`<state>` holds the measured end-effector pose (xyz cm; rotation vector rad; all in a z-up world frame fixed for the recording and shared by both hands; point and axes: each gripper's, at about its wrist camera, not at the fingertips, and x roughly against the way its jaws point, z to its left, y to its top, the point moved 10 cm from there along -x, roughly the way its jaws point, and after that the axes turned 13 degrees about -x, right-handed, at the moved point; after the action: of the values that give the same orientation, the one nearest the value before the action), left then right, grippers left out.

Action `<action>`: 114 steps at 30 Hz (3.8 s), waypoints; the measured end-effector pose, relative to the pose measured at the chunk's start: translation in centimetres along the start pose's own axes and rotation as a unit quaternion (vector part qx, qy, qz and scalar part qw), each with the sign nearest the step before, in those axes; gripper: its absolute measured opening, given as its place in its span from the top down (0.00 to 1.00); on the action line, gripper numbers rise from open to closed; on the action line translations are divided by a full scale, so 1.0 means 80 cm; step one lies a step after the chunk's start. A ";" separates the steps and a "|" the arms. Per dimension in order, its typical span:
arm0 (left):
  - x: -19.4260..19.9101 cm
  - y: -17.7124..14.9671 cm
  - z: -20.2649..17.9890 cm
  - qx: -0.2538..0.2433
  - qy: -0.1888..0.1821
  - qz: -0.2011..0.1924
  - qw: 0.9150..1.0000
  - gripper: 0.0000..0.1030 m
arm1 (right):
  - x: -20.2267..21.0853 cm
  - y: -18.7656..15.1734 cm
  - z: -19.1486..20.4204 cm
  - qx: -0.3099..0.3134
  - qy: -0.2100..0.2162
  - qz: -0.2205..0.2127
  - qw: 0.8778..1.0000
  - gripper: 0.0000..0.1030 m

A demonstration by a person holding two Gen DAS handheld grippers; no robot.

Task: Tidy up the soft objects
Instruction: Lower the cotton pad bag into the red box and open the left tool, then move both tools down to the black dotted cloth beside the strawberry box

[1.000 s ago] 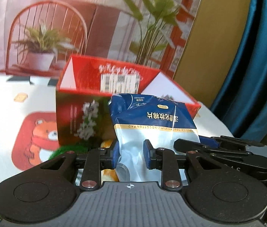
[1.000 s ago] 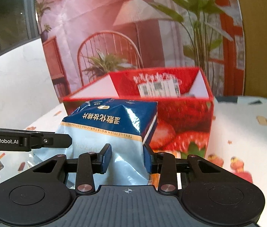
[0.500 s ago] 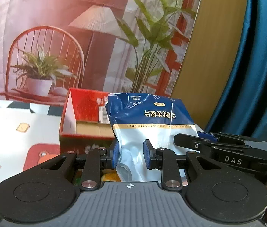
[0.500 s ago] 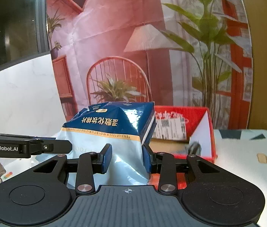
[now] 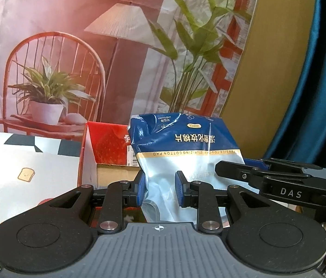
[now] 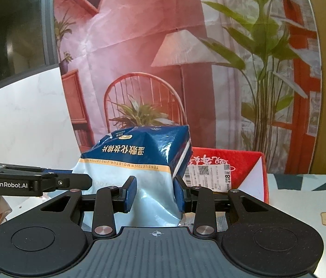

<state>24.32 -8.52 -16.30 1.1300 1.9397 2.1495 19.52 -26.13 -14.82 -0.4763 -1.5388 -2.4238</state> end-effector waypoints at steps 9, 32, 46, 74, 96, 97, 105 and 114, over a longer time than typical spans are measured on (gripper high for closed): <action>-0.066 0.025 0.034 0.001 -0.002 0.023 1.000 0.72 | -0.070 0.031 -0.031 -0.024 -0.008 0.029 0.999 0.69; -0.166 -0.012 0.090 -0.012 0.028 0.133 0.991 0.72 | -0.209 -0.017 -0.075 -0.052 -0.082 0.177 0.979 0.69; -0.125 0.013 0.078 -0.044 0.053 0.101 0.992 0.44 | -0.176 0.001 -0.073 -0.026 -0.118 0.143 0.982 0.32; 0.006 0.006 0.061 -0.047 0.114 0.061 0.991 0.00 | -0.040 0.018 -0.054 -0.008 -0.148 0.014 0.989 0.00; 0.098 -0.050 0.031 -0.047 0.132 0.058 0.988 0.00 | 0.042 -0.045 -0.039 -0.052 -0.107 -0.005 0.993 0.00; 0.100 -0.055 0.030 -0.044 0.131 0.058 0.989 0.00 | 0.046 -0.049 -0.038 -0.053 -0.104 -0.005 0.993 0.00; 0.118 -0.096 0.015 -0.039 0.127 0.067 0.989 0.00 | 0.068 -0.094 -0.034 -0.061 -0.085 -0.010 0.994 0.00; 0.120 -0.152 -0.011 -0.026 0.099 0.095 0.990 0.02 | 0.077 -0.161 -0.029 -0.057 -0.098 0.029 0.993 0.00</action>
<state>11.57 -2.00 -22.24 1.1778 1.9078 2.4809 8.82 -22.97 -24.02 -0.7910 -1.4412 -2.4924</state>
